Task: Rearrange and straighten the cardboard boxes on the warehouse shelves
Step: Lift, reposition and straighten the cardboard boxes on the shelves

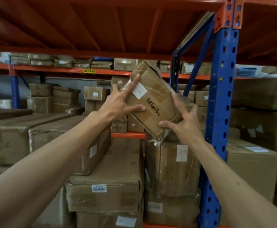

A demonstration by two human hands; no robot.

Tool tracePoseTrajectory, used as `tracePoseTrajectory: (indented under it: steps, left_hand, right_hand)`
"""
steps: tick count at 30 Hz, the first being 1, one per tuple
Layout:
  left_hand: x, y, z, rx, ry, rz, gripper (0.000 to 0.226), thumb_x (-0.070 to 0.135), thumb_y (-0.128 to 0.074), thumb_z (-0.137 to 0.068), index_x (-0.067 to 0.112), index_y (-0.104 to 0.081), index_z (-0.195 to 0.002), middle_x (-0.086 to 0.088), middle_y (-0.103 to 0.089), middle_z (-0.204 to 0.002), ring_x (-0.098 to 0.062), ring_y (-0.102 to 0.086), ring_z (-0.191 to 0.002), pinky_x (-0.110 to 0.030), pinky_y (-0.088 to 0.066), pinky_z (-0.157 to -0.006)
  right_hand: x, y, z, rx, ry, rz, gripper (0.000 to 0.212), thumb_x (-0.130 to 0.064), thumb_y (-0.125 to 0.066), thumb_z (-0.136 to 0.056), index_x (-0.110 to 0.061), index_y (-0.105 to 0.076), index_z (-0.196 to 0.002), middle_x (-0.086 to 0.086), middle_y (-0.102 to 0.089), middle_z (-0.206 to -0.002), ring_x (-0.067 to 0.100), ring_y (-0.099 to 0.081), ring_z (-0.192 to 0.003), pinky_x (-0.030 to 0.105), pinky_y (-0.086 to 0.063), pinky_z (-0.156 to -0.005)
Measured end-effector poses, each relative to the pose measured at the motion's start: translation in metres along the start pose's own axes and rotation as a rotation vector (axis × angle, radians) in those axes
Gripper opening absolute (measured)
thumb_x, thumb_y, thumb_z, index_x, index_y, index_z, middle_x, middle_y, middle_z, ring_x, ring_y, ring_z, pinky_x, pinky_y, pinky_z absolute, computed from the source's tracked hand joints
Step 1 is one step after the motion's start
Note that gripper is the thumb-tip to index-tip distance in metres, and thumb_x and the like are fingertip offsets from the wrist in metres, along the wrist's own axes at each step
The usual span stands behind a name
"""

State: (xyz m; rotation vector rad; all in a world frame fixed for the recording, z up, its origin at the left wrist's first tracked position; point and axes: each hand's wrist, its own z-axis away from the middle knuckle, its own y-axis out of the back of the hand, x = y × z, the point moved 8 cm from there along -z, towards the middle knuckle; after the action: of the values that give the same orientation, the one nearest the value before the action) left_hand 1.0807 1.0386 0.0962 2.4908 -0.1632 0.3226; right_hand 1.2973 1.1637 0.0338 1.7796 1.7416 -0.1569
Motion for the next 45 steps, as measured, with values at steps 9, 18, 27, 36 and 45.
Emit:
tracePoseTrajectory:
  steps: [9,18,27,36,45]
  left_hand:
    - [-0.080,-0.022,0.097,0.043,0.205,0.023,0.111,0.085,-0.058,-0.077,0.061,0.024,-0.147,-0.034,-0.038,-0.147,-0.051,-0.054,-0.117,-0.058,-0.043,-0.101]
    - [-0.090,-0.024,0.138,-0.007,0.077,0.091,0.117,0.065,-0.068,-0.083,0.052,0.027,-0.150,-0.023,-0.060,-0.138,-0.032,-0.072,-0.095,-0.035,-0.052,-0.092]
    - [-0.112,0.011,0.147,-0.067,-0.051,0.069,0.113,0.056,-0.073,-0.083,0.053,0.013,-0.155,-0.021,-0.068,-0.125,-0.019,-0.068,-0.075,-0.007,-0.044,-0.077]
    - [-0.128,-0.044,0.184,-0.391,0.017,-0.278,0.117,0.059,-0.065,-0.090,0.049,0.038,-0.145,-0.012,-0.071,-0.084,-0.018,-0.059,-0.059,-0.043,-0.060,-0.073]
    - [-0.063,-0.002,0.170,0.213,-0.460,-0.782,0.082,0.067,-0.043,-0.098,0.009,-0.038,-0.156,-0.026,-0.059,-0.118,-0.038,-0.060,-0.100,-0.047,-0.050,-0.085]
  right_hand:
    - [-0.058,-0.052,-0.026,-0.393,0.225,0.374,0.105,-0.038,-0.092,-0.073,-0.076,-0.025,-0.144,-0.010,-0.014,-0.145,0.030,-0.034,-0.132,0.049,-0.038,-0.114]
    - [-0.080,-0.080,-0.017,-0.534,0.317,0.564,0.114,-0.025,-0.095,-0.072,-0.082,-0.020,-0.136,-0.006,-0.011,-0.156,0.035,-0.040,-0.131,0.043,-0.042,-0.105]
    - [-0.082,-0.103,0.007,-0.425,0.299,0.493,0.116,-0.030,-0.095,-0.069,-0.078,-0.020,-0.143,-0.014,-0.016,-0.144,0.022,-0.039,-0.116,0.035,-0.040,-0.100]
    - [-0.018,-0.130,0.076,-0.491,0.117,0.408,0.102,-0.027,-0.086,-0.083,-0.082,-0.023,-0.141,-0.026,-0.008,-0.150,0.035,-0.032,-0.141,0.054,-0.033,-0.117]
    - [-0.030,-0.153,0.085,-0.193,0.391,0.824,0.093,-0.087,-0.033,-0.090,-0.039,-0.011,-0.166,0.020,0.009,-0.172,0.046,0.014,-0.156,0.080,0.000,-0.114]
